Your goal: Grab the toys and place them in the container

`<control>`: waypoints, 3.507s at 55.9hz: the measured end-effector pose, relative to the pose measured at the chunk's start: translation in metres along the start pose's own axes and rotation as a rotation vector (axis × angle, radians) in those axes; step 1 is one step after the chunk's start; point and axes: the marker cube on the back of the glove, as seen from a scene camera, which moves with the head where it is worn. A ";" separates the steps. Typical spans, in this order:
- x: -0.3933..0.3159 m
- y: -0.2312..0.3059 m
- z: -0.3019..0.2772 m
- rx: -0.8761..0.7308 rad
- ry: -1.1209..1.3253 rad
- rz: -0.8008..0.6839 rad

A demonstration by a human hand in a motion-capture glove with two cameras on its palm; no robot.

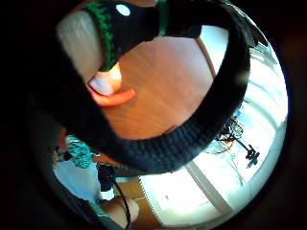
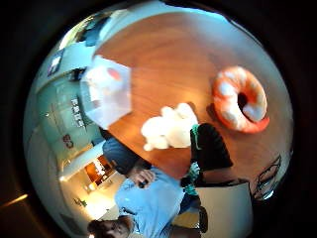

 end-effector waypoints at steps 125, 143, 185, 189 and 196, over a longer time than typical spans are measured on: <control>-0.126 0.009 0.085 -0.033 0.520 -0.578; -0.109 0.014 0.023 0.353 0.142 -0.576; -0.288 0.005 -0.180 0.342 -0.243 -0.522; -0.300 -0.001 -0.173 0.222 -0.196 -0.525; -0.298 0.005 -0.159 0.191 -0.154 -0.570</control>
